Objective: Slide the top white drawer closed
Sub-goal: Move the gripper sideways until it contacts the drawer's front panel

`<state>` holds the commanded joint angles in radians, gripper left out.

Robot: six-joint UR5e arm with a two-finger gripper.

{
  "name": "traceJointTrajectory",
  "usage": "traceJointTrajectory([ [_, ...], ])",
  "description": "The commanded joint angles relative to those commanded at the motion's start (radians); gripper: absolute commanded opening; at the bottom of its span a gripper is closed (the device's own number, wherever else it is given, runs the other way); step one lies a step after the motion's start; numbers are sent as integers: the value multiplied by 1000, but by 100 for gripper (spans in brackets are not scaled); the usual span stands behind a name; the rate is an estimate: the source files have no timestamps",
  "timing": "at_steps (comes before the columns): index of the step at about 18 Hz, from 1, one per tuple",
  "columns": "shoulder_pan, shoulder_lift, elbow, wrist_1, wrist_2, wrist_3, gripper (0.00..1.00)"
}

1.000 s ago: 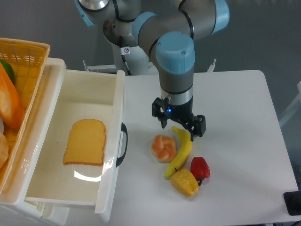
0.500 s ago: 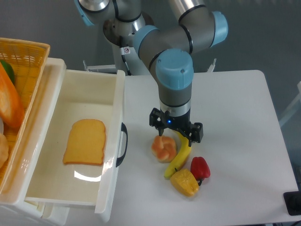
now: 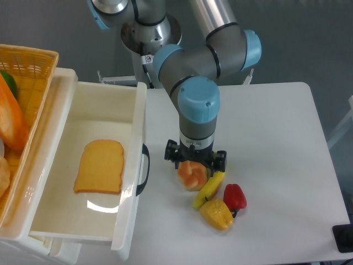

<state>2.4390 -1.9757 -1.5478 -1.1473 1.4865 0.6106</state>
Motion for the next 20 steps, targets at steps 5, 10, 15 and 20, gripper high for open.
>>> traceJointTrajectory([
  [5, 5, -14, 3, -6, -72, -54, 100],
  [10, 6, -31, 6, -8, -92, -103, 100],
  [15, 8, -35, 9, -8, -117, -109, 100],
  [20, 6, -38, 5, -9, -123, -117, 100],
])
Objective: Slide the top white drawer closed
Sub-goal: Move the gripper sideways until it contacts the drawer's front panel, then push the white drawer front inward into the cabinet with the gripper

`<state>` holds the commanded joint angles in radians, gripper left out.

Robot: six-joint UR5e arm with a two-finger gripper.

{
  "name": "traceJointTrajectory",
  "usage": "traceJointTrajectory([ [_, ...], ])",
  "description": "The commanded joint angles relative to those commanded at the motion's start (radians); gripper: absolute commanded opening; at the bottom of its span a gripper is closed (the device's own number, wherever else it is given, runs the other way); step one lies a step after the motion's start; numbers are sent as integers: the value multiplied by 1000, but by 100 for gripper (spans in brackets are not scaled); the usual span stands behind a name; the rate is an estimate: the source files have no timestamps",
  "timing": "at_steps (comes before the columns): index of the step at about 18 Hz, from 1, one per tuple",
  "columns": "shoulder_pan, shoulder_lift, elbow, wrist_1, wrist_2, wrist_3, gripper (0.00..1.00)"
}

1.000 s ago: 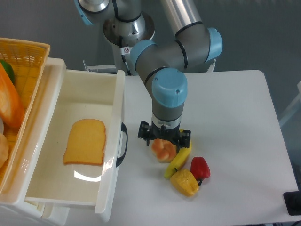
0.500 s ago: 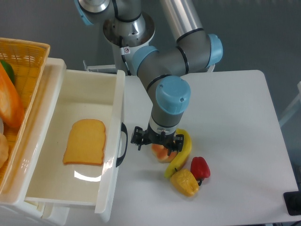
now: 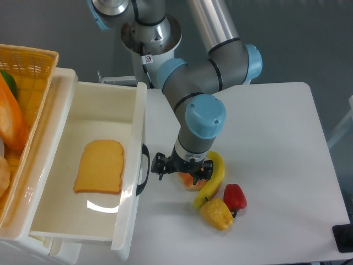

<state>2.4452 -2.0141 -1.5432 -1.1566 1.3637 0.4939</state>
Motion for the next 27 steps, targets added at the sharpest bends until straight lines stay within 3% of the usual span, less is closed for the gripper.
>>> traceJointTrajectory([
  [17, -8, 37, 0, -38, -48, -3, 100],
  [27, -60, 43, 3, -43, -54, -5, 100],
])
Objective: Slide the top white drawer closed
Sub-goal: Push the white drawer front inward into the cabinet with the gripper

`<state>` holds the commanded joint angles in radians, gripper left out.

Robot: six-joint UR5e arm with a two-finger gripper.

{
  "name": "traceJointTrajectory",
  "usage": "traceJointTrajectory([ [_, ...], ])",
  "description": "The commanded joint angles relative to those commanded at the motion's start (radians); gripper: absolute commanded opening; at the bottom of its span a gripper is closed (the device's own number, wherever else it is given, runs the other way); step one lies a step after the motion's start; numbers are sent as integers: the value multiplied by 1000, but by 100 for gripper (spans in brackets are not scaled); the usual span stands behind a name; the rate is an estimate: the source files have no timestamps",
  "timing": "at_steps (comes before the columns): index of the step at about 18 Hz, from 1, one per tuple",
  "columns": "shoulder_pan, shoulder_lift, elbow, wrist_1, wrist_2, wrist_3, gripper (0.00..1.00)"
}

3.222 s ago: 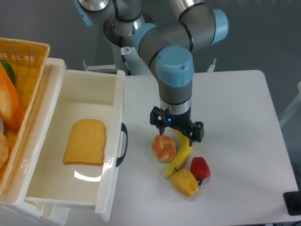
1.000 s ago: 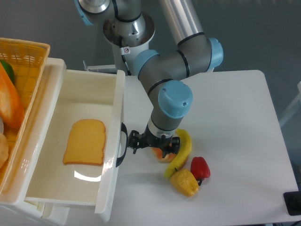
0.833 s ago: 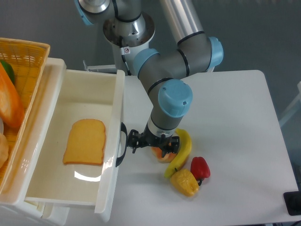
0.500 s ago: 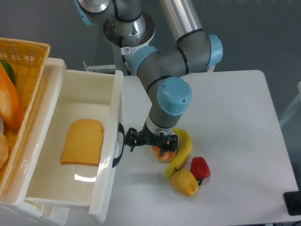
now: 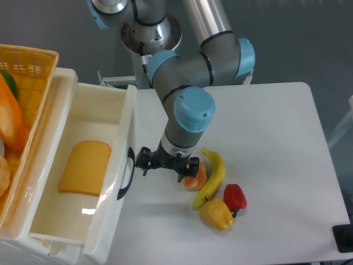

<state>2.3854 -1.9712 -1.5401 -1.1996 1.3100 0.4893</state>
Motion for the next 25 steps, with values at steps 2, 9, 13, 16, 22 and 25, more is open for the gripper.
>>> traceJointTrajectory([
  [2, -11, 2, -5, 0, -2, 0, 100],
  [9, -49, 21, -8, -8, -6, 2, 100],
  [13, -78, 28, -9, -14, -5, 3, 100],
  [16, -91, 29, -9, -14, -6, 6, 100],
  [22, -118, 31, -8, -11, -2, 5, 100],
  [25, -121, 32, -8, -11, -2, 5, 100],
])
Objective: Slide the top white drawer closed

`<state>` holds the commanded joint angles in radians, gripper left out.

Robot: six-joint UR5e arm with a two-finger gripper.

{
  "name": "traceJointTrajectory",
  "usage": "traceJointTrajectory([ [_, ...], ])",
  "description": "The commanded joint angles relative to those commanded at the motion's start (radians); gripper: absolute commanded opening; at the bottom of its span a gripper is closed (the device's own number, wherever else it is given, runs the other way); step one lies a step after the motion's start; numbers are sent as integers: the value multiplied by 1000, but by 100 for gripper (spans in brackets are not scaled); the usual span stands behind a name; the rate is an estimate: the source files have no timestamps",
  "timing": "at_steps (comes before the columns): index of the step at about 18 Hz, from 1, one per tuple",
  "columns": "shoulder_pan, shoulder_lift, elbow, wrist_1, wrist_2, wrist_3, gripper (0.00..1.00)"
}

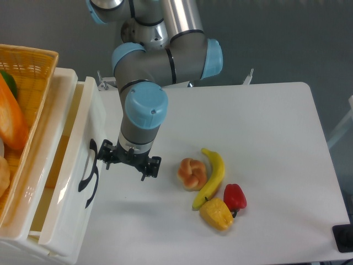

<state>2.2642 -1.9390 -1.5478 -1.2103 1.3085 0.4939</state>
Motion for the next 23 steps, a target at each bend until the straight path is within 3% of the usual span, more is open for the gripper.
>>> traceJointTrajectory([
  [23, -12, 3, 0, -3, -15, 0, 100],
])
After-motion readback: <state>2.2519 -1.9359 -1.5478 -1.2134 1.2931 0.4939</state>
